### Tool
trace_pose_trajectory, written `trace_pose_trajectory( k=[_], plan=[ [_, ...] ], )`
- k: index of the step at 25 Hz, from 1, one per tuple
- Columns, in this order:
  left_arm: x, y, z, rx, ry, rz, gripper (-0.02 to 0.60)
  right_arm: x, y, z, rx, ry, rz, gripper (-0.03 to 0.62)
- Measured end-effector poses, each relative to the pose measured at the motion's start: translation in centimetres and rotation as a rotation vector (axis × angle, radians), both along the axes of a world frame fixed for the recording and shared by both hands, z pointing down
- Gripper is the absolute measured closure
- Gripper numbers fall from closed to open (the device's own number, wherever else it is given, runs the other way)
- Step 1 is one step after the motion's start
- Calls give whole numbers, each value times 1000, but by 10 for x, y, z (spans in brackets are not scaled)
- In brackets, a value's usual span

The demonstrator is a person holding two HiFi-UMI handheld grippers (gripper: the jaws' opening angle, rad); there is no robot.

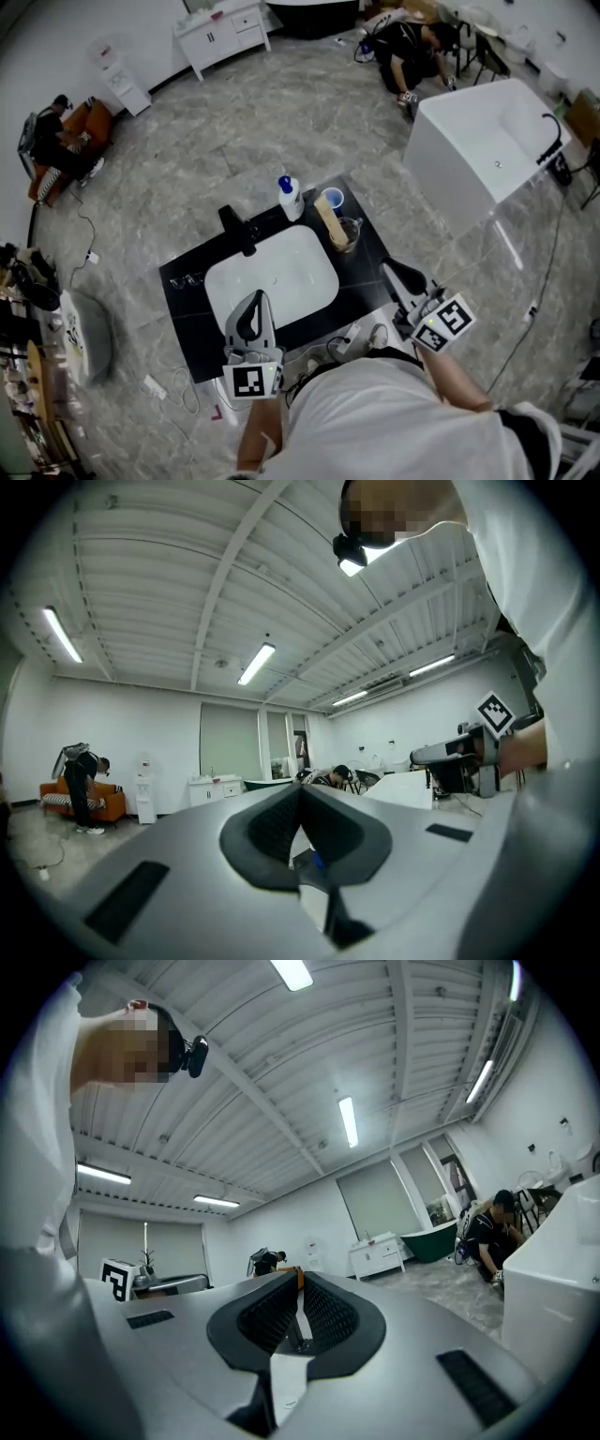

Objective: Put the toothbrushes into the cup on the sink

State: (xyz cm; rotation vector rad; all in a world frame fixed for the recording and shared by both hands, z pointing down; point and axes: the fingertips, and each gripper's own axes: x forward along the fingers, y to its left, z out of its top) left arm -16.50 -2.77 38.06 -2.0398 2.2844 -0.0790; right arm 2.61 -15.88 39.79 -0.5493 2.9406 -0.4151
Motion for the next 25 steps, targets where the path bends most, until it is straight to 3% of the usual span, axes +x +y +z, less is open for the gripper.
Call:
trace_pose_trajectory(
  k=[7,14,25],
  plan=[
    [3,29,-8,22,54,-3,580,-9,17,-22,120,20,16,548],
    [-14,46,1,67,88,-4,580,12,19,-21,130,28,121,548],
    [-10,56,1,106,122,66,580,18,45,-20,141,51,177,549]
  ],
)
